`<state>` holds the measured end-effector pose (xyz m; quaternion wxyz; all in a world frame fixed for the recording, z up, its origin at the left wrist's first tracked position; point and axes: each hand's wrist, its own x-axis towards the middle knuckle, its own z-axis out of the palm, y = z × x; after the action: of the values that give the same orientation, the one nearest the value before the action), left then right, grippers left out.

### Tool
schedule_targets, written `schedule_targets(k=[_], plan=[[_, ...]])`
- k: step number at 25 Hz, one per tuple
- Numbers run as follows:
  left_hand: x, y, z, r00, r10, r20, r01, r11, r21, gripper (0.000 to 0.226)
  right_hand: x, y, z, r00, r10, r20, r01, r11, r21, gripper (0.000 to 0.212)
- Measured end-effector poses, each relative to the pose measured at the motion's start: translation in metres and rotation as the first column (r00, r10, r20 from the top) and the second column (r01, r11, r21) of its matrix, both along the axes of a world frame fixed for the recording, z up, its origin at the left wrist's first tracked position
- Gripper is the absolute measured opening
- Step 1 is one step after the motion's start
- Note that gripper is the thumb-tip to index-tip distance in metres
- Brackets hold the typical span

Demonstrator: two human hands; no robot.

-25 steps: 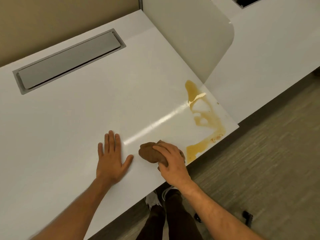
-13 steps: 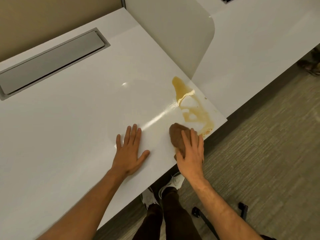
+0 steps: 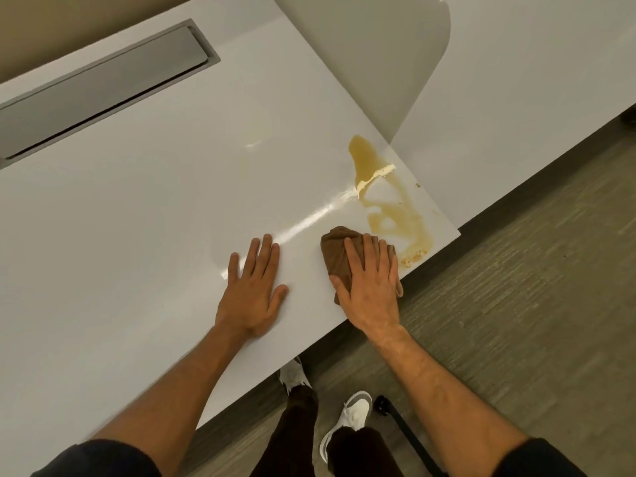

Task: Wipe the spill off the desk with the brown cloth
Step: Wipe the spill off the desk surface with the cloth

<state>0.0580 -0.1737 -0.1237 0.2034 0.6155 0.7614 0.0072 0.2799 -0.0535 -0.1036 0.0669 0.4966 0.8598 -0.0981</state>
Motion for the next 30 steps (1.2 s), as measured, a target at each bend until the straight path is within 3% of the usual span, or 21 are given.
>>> schedule_targets(k=[9, 13, 19, 24, 30], plan=[[0.0, -0.003, -0.015, 1.0, 0.023, -0.018, -0.021, 0.996, 0.092, 0.072, 0.001, 0.007, -0.019, 0.988, 0.045, -0.146, -0.027, 0.992, 0.125, 0.083], [0.0, -0.003, -0.016, 0.999, 0.029, -0.037, -0.025, 0.994, 0.102, 0.071, -0.001, 0.008, -0.021, 0.989, 0.068, -0.13, -0.05, 0.989, 0.137, 0.079], [-0.001, -0.004, -0.019, 0.998, 0.039, -0.045, -0.033, 0.992, 0.123, 0.07, -0.025, -0.026, -0.018, 0.977, -0.083, -0.194, 0.107, 0.988, 0.113, 0.075], [0.002, -0.004, -0.014, 0.998, 0.06, -0.014, -0.058, 0.992, 0.112, 0.07, -0.044, -0.092, -0.016, 0.966, 0.077, -0.246, -0.063, 0.996, 0.064, 0.076], [0.001, -0.004, -0.015, 0.998, 0.036, -0.042, -0.031, 0.993, 0.114, 0.069, -0.012, -0.072, -0.015, 0.934, 0.214, -0.287, -0.202, 0.977, 0.07, 0.072]])
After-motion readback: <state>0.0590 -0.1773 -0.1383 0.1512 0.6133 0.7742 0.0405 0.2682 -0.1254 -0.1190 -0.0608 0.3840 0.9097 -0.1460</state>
